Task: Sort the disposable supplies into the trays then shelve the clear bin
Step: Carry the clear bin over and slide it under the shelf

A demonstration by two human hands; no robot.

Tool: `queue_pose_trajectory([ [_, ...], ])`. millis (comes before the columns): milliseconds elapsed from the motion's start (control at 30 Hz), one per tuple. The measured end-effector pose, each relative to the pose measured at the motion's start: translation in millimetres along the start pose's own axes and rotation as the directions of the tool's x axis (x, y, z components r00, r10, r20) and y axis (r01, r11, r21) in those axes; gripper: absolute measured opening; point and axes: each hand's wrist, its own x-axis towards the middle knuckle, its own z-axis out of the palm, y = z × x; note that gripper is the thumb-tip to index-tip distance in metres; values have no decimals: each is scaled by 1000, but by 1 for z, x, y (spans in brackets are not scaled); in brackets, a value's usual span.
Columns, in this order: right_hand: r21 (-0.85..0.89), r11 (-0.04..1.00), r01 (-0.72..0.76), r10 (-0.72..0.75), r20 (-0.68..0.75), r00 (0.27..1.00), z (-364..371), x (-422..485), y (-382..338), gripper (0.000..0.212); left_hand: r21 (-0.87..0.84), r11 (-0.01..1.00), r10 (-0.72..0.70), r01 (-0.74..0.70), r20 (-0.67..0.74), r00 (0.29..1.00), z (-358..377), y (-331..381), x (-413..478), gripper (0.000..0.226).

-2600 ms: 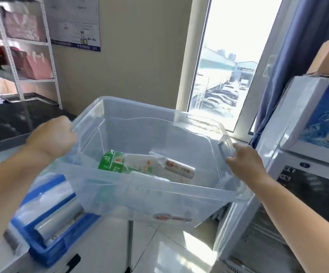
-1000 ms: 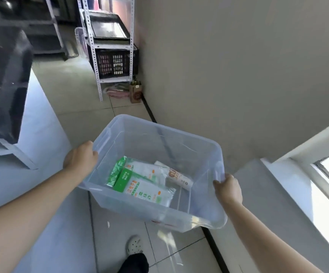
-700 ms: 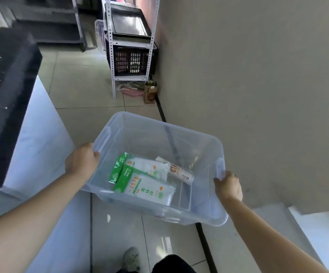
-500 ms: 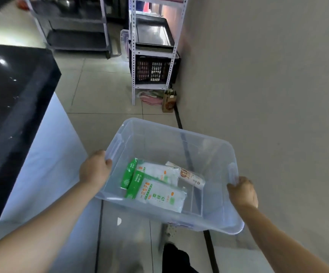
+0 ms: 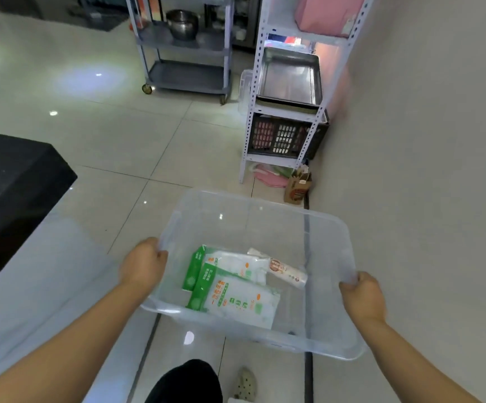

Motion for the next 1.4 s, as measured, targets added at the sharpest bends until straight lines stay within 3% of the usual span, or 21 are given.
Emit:
queue_pose_trajectory([
  [200,-38,995,93,-92,39,995,33,88,-75,9,-13,994,-112,112,-5,994,6,6,81,13],
  [433,-72,993,96,-93,48,995,85,170,-183,9,-98,969,-229,225,-38,973,1,7,218,14],
  [733,-52,990,134,-133,13,991,142,260,-313,14,-375,768,-572,519,-38,820,-14,19,370,19],
  [1133,-61,977,206,-192,174,966,264,401,-471,16,-349,736,-646,581,-101,757,-34,-1,553,24],
  [1400,-44,940,339,-311,306,900,327,469,-608,8,-396,674,-719,624,-156,677,-72,-21,670,29],
])
